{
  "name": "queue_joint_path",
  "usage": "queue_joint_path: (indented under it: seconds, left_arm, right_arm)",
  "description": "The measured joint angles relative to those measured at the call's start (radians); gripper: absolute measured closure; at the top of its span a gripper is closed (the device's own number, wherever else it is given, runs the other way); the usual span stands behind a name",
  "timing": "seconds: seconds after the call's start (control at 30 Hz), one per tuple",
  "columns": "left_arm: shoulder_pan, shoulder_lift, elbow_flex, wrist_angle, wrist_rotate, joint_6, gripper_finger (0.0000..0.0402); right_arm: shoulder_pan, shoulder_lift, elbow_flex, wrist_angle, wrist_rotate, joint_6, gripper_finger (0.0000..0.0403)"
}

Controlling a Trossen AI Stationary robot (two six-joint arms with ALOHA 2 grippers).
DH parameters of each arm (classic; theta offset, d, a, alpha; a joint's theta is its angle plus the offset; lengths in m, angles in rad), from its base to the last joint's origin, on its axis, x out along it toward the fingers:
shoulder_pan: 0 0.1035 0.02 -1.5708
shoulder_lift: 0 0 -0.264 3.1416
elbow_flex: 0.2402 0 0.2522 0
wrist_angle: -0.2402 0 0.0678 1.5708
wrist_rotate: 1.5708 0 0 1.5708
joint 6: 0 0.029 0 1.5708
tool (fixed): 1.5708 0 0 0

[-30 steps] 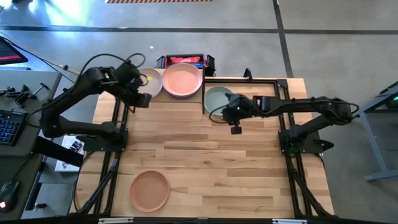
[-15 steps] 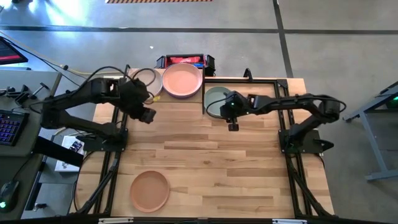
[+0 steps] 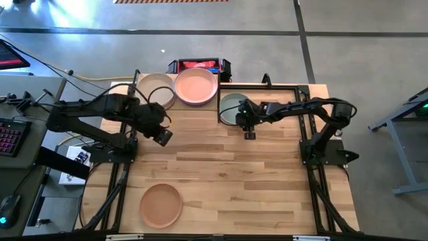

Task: Place and stack plates onto a shelf
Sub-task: Stack the light blue plate on top of the gray plate on the shelf

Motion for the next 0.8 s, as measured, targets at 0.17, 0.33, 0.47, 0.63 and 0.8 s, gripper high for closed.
queue_joint_path:
  seconds: [0.17, 0.33, 0.47, 0.63, 0.8]
  left_arm:
    - [-0.031, 0.04, 0.0, 0.036, -0.013, 0.001, 0.0328]
    - [-0.041, 0.077, 0.0, 0.036, -0.013, 0.003, 0.0328]
    - [-0.041, 0.098, 0.0, 0.039, -0.013, 0.026, 0.0328]
    - [-0.041, 0.114, 0.0, 0.041, -0.013, 0.028, 0.0328]
    - [-0.04, 0.115, 0.0, 0.042, -0.013, 0.062, 0.0328]
  right_arm:
    - [-0.013, 0.034, 0.0, 0.005, 0.008, 0.006, 0.0279]
    - [-0.011, 0.036, 0.0, -0.002, 0.012, 0.008, 0.0304]
    - [-0.012, 0.036, 0.0, -0.016, 0.014, 0.008, 0.0356]
    - [-0.012, 0.034, 0.002, -0.032, 0.014, 0.033, 0.0394]
    - [-0.009, 0.027, 0.002, -0.067, 0.003, 0.073, 0.04]
